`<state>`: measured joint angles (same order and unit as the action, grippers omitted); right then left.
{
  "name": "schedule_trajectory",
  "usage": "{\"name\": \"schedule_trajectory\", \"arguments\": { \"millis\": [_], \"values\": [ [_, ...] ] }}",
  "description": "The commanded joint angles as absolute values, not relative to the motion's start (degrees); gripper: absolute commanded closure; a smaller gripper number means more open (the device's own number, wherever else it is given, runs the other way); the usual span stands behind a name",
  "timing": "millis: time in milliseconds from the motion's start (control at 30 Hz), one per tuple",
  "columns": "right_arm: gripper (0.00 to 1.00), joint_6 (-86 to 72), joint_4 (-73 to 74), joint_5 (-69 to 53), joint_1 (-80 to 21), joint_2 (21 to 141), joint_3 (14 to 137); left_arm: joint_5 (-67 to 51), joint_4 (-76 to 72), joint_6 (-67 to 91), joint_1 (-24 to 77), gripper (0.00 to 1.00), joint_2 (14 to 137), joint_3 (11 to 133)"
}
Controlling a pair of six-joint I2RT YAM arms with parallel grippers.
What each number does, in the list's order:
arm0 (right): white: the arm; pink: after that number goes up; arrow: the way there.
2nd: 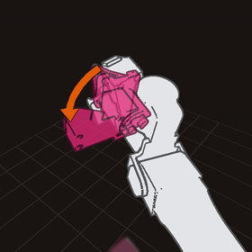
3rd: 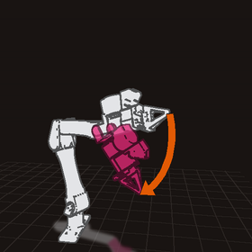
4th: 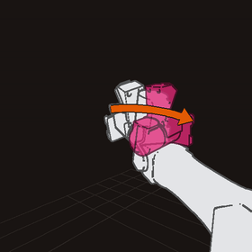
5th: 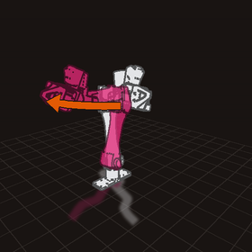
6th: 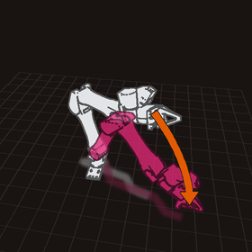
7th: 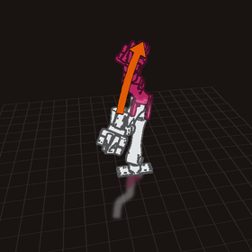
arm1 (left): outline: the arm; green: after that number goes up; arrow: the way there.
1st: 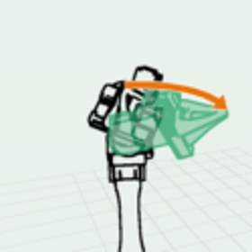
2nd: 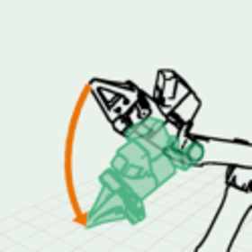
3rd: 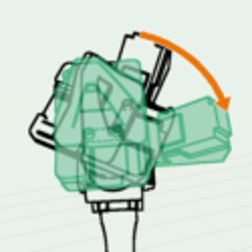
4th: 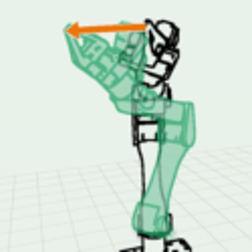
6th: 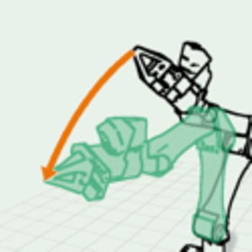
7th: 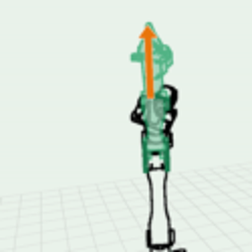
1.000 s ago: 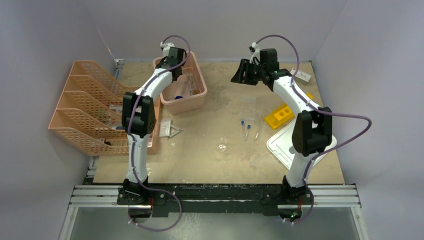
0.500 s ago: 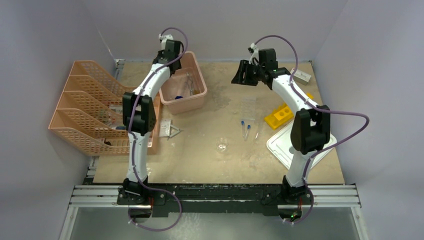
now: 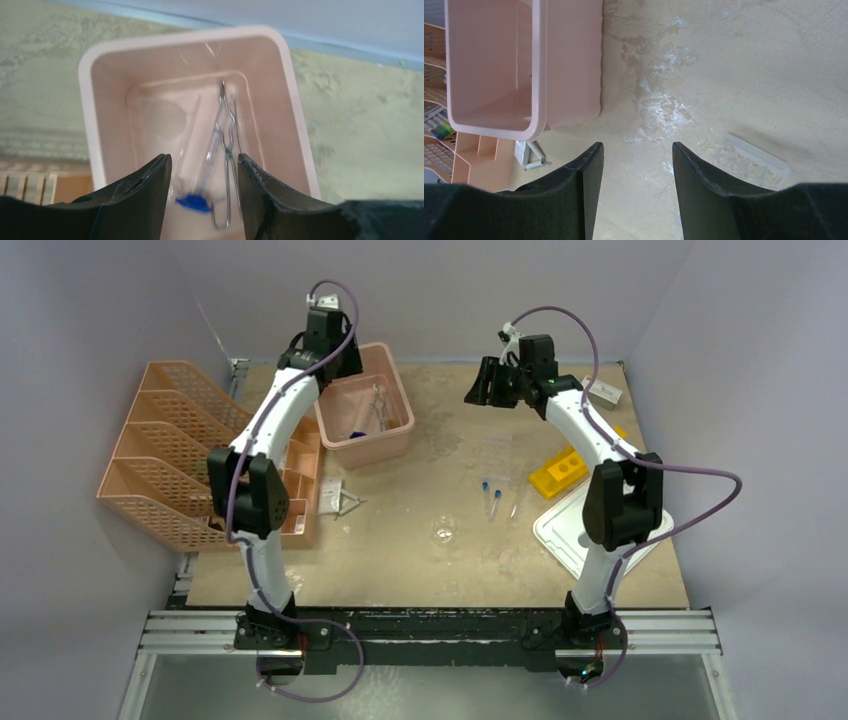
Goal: Organize the chemistry lab equipment
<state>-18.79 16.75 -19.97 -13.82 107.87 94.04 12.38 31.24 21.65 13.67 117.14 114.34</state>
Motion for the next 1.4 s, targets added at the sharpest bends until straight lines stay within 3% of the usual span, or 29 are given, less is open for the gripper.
{"name": "schedule_trajectory", "arguments": {
  "millis": [0,267,567,1100,1367],
  "values": [
    [0.45,-19.5,13.4,-18.9,-14.2,102.5,91.8,6.8,32.9,20.7,15.1,0.47,104.6,105.9],
    [0.45,-20.7,10.4,-16.8,-16.6,98.0,85.1,9.3,34.6,14.3,26.7,0.45,85.5,82.6],
    [0.45,-22.4,8.6,-11.3,-17.7,91.3,76.3,1.5,28.6,7.3,33.0,0.44,71.9,60.8],
    [0.45,-24.9,9.5,-8.2,-17.7,86.7,70.4,19.8,33.8,-2.1,36.7,0.45,91.8,60.4],
    [0.45,-24.3,11.7,-8.5,-17.6,88.9,73.2,19.8,36.8,-0.4,35.3,0.46,98.0,59.9]
  ]
}}
